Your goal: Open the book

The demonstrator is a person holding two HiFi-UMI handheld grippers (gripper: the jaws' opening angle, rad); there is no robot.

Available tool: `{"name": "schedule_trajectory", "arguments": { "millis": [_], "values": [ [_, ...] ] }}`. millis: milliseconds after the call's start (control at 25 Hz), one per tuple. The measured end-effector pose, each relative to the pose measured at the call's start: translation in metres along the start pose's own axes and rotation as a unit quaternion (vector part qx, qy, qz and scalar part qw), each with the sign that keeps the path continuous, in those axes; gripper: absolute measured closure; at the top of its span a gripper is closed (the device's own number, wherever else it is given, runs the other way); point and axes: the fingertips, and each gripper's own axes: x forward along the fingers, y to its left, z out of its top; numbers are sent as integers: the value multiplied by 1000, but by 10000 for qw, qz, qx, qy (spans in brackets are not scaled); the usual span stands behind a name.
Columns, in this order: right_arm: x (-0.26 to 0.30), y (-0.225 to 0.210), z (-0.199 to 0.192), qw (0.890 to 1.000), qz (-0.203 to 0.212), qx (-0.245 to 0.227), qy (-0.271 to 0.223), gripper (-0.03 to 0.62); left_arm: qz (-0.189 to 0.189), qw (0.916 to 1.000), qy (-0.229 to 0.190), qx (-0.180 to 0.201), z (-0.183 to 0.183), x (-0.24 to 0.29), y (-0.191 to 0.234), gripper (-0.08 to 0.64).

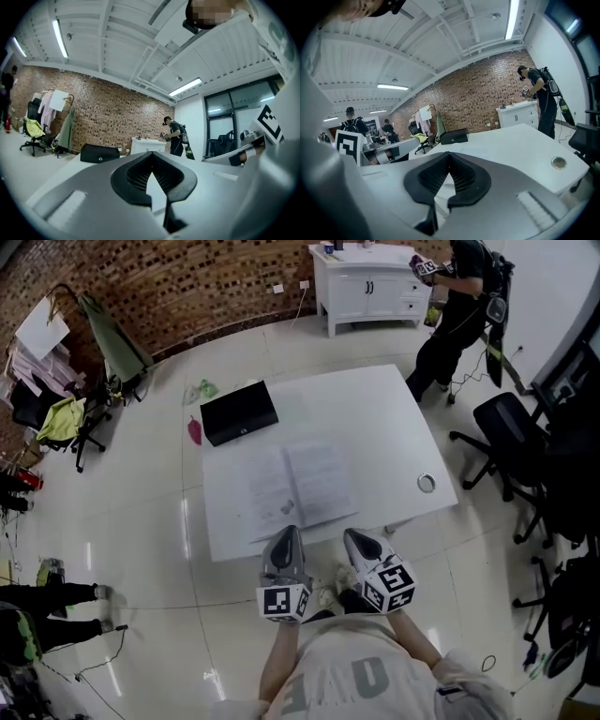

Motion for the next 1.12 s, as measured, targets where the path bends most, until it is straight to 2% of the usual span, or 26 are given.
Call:
{"name": "schedule_trajectory", "arguments": {
  "millis": [120,200,360,520,600,720,920,1040,1120],
  "values": [
    [19,-12,10,9998,187,-64,-15,588,358,9992,13,201,-3,18,8,545],
    [23,-21,10,9996,287,-56,38,588,444,9989,18,122,-7,23,4,545],
    [39,-42,7,9998,142,-44,123,586,418,9990,104,111,-16,41,1,545],
    [56,-61,-23,9992,-43,2,407,576,303,9986,420,86,-44,53,9,545],
    [62,-70,-49,9963,-90,247,819,397,303,9983,493,54,-49,55,14,545],
    [66,-82,-76,9900,-236,509,1297,377,317,9978,580,-30,-53,59,21,545],
    [69,-97,-98,9792,-501,828,1784,316,137,9967,792,-78,-65,64,19,545],
    [70,-95,-106,9731,-451,1110,1968,277,-5,9957,918,-74,-72,66,13,545],
    [71,-89,-107,9682,-302,1555,1936,247,-18,9953,960,-91,-74,66,13,545]
  ]
}}
